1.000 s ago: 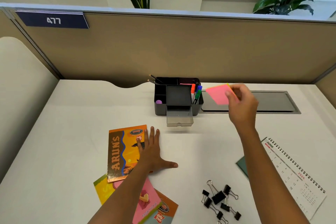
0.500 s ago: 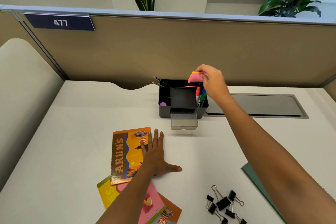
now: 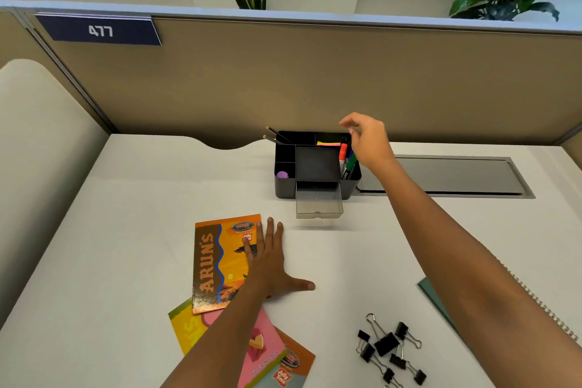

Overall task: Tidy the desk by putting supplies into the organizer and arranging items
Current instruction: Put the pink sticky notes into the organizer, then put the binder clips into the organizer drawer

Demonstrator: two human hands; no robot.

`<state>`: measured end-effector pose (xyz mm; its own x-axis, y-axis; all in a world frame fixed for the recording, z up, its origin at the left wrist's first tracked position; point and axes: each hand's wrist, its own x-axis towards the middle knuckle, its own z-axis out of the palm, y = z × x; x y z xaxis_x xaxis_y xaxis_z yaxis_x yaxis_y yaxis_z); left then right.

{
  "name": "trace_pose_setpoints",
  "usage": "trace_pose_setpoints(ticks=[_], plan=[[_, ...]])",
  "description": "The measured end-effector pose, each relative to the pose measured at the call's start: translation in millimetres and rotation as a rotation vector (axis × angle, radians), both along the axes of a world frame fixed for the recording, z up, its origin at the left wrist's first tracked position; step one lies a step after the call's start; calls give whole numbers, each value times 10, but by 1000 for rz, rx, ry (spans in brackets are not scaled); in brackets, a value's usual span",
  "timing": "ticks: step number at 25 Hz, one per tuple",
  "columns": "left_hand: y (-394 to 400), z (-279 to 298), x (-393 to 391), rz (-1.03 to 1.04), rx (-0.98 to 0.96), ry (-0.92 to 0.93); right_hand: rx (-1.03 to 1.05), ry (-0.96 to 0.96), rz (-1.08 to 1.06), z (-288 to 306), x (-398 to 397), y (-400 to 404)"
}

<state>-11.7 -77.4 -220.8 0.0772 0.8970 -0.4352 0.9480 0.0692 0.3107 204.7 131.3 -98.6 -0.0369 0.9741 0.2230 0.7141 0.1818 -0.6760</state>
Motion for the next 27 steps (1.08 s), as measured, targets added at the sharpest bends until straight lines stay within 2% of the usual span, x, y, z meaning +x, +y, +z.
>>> trace_pose_setpoints(ticks=[8, 12, 16, 22, 27], plan=[[-2, 7, -5, 6, 13, -7, 47, 85, -132, -125, 112, -536], [-16, 8, 8, 8, 20, 3, 20, 131, -108, -277, 189, -964], [-28, 32, 9, 7, 54, 35, -95, 172, -120, -467, 321, -1536], [-163, 139, 111, -41, 111, 175, -366, 210, -168, -919, 534, -2541], [-299, 155, 211, -51, 118, 210, -469, 44, -261, -1025, 670, -3077]])
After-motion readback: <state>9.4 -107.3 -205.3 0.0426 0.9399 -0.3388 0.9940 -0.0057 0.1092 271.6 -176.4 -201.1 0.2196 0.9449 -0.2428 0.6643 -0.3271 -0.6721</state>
